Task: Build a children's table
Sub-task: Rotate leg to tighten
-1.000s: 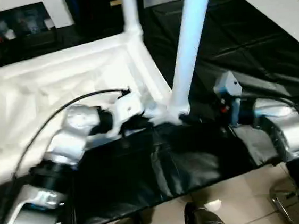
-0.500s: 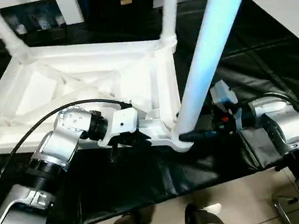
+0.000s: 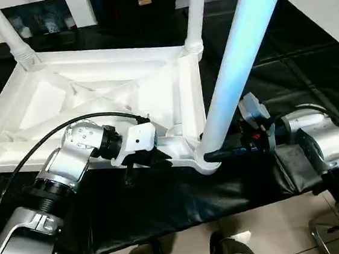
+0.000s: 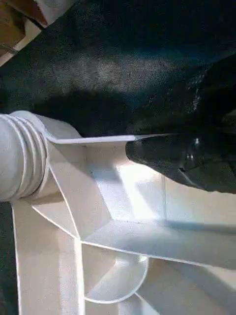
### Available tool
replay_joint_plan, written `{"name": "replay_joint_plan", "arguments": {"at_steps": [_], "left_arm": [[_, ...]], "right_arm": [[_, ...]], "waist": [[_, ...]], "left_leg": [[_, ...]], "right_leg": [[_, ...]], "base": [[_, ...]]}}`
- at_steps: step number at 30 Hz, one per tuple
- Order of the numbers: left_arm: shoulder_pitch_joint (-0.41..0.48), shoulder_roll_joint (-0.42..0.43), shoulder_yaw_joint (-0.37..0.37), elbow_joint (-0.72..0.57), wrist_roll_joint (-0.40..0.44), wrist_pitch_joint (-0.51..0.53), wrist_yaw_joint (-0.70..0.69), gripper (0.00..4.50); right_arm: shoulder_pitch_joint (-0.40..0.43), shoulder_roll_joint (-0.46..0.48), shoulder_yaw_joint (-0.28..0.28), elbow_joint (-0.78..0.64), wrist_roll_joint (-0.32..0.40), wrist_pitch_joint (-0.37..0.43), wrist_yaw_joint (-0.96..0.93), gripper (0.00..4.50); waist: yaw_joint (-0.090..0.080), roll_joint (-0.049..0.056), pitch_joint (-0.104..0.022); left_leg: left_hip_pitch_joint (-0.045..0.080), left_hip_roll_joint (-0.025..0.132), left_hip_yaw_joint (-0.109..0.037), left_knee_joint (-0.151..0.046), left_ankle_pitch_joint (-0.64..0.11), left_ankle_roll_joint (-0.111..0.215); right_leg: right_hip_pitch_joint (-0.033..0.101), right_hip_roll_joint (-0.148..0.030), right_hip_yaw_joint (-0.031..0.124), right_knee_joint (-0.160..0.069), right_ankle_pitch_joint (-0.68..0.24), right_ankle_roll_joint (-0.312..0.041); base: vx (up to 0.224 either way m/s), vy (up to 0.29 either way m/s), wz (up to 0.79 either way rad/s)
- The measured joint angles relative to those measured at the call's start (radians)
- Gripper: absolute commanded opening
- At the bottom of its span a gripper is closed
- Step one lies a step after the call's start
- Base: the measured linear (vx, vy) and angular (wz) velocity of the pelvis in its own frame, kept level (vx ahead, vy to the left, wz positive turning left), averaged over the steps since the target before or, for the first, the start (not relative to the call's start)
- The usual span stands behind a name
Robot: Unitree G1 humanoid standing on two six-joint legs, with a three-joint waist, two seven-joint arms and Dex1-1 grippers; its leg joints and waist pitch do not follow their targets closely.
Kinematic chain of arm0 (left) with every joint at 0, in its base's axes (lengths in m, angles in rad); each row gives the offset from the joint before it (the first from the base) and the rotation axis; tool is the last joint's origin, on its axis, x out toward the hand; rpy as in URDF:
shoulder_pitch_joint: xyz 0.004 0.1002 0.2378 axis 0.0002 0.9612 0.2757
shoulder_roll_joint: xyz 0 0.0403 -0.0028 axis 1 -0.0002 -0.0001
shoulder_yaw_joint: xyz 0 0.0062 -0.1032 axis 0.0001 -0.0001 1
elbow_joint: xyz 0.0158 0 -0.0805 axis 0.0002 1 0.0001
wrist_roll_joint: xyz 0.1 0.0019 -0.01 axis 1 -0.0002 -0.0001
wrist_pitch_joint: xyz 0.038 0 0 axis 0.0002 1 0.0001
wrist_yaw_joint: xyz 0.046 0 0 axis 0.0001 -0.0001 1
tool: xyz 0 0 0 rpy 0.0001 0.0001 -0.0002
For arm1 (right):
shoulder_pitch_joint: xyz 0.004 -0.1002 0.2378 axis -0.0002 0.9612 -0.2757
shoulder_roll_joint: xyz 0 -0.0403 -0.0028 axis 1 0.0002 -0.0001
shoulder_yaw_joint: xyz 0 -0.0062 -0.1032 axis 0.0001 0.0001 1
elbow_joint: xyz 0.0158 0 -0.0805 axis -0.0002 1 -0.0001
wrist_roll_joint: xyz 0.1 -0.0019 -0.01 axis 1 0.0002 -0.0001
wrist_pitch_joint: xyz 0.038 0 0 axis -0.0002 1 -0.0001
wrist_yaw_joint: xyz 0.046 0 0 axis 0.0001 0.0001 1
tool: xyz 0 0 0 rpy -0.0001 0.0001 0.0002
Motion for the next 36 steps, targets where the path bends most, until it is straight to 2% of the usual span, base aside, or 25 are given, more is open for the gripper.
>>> {"name": "replay_joint_plan", "arguments": {"at_steps": [3, 5, 7, 10, 13, 16, 18, 19, 21, 22, 27, 31, 33, 36], "left_arm": [[0.015, -0.010, 0.028, -0.047, 0.012, 0.118, 0.082, 0.00], [0.016, -0.022, 0.046, -0.073, 0.037, 0.193, 0.144, 0.00], [0.018, -0.048, 0.056, -0.091, 0.046, 0.252, 0.202, 0.00], [0.020, -0.125, 0.087, -0.130, 0.079, 0.388, 0.336, 0.00], [0.025, -0.202, 0.098, -0.169, 0.104, 0.491, 0.453, 0.00], [0.020, -0.291, 0.110, -0.176, 0.140, 0.553, 0.583, 0.00], [0.013, -0.324, 0.116, -0.171, 0.143, 0.571, 0.633, 0.00], [0.004, -0.348, 0.118, -0.163, 0.151, 0.581, 0.662, 0.00], [-0.003, -0.369, 0.117, -0.160, 0.157, 0.591, 0.689, 0.00], [-0.005, -0.375, 0.116, -0.159, 0.157, 0.592, 0.696, 0.00], [-0.005, -0.346, 0.102, -0.163, 0.152, 0.552, 0.669, 0.00], [0.006, -0.294, 0.091, -0.164, 0.129, 0.493, 0.610, 0.00], [0.011, -0.266, 0.090, -0.165, 0.116, 0.467, 0.575, 0.00], [0.024, -0.215, 0.090, -0.163, 0.097, 0.408, 0.506, 0.00]], "right_arm": [[0.029, 0.061, -0.026, -0.051, -0.022, 0.047, -0.160, 2.05], [0.032, 0.107, -0.046, -0.071, -0.048, 0.078, -0.284, 2.04], [0.033, 0.136, -0.068, -0.081, -0.061, 0.108, -0.373, 2.02], [0.039, 0.241, -0.120, -0.113, -0.119, 0.156, -0.609, 2.00], [0.039, 0.335, -0.150, -0.139, -0.169, 0.185, -0.811, 1.99], [0.022, 0.426, -0.177, -0.132, -0.219, 0.190, -1.010, 1.99], [0.008, 0.453, -0.195, -0.114, -0.220, 0.184, -1.069, 1.99], [-0.002, 0.472, -0.213, -0.101, -0.221, 0.178, -1.105, 2.34], [-0.011, 0.486, -0.227, -0.088, -0.219, 0.161, -1.135, 2.70], [-0.014, 0.503, -0.246, -0.081, -0.213, 0.150, -1.141, 2.70], [-0.003, 0.501, -0.250, -0.084, -0.189, 0.113, -1.107, 3.20], [0.034, 0.404, -0.207, -0.110, -0.165, 0.090, -0.959, 3.53], [0.041, 0.349, -0.183, -0.110, -0.164, 0.073, -0.874, 3.87], [0.052, 0.278, -0.151, -0.099, -0.163, 0.024, -0.751, 3.95]], "waist": [[-0.008, 0.000, 0.000], [-0.026, 0.000, 0.000], [-0.036, -0.001, 0.001], [-0.059, -0.002, 0.002], [-0.069, -0.002, 0.003], [-0.069, -0.001, 0.003], [-0.069, -0.001, 0.003], [-0.068, 0.000, 0.003], [-0.067, 0.001, 0.004], [-0.067, 0.002, 0.004], [-0.062, 0.003, 0.005], [-0.057, 0.004, 0.005], [-0.055, 0.004, 0.005], [-0.055, 0.004, 0.005]], "left_leg": [[0.003, 0.001, 0.000, 0.000, 0.001, -0.002], [0.003, 0.001, 0.000, 0.000, 0.003, -0.005], [0.004, 0.001, 0.000, 0.000, 0.003, -0.005], [0.003, 0.001, 0.000, 0.000, 0.004, -0.006], [0.003, 0.001, 0.000, 0.000, 0.004, -0.006], [0.003, 0.001, 0.000, -0.001, 0.004, -0.006], [0.003, 0.000, 0.000, -0.001, 0.004, -0.006], [0.002, 0.000, 0.000, -0.001, 0.004, -0.006], [0.001, 0.000, 0.000, -0.005, 0.004, -0.006], [0.000, 0.000, 0.000, -0.006, 0.004, -0.005], [0.000, 0.000, 0.001, -0.009, 0.003, -0.004], [0.000, 0.000, 0.000, -0.012, 0.003, -0.004], [0.000, 0.002, -0.001, -0.012, 0.004, -0.002], [0.000, 0.003, -0.001, -0.011, 0.004, -0.002]], "right_leg": [[0.001, 0.000, 0.000, 0.000, 0.000, 0.000], [0.001, 0.000, 0.000, 0.000, -0.005, 0.008], [0.001, 0.000, 0.000, -0.002, -0.005, 0.008], [0.000, 0.000, 0.001, -0.005, -0.005, 0.008], [-0.001, 0.000, 0.000, -0.007, -0.005, 0.008], [-0.001, 0.000, 0.000, -0.008, -0.006, 0.009], [0.000, 0.000, 0.000, -0.009, -0.006, 0.009], [0.000, 0.000, 0.000, -0.011, -0.006, 0.009], [0.001, 0.001, 0.000, -0.018, -0.006, 0.009], [0.001, 0.001, 0.000, -0.019, -0.005, 0.009], [0.000, 0.001, -0.001, -0.018, 0.003, -0.004], [-0.001, 0.001, -0.002, -0.012, 0.005, -0.002], [-0.003, 0.002, -0.004, -0.009, 0.004, -0.001], [-0.005, 0.002, -0.005, -0.002, 0.001, 0.002]], "base": [[0.000, 0.000, 0.00], [0.000, 0.000, 0.00], [0.000, 0.000, 0.00], [0.000, 0.000, 0.00], [0.000, 0.000, 0.00], [0.000, 0.000, 0.00], [0.000, 0.000, 0.00], [0.000, 0.000, 0.00], [0.000, 0.000, 0.00], [0.000, 0.000, 0.00], [0.000, 0.000, 0.00], [0.000, 0.000, 0.00], [0.000, 0.000, 0.00], [0.000, 0.000, 0.00]]}}
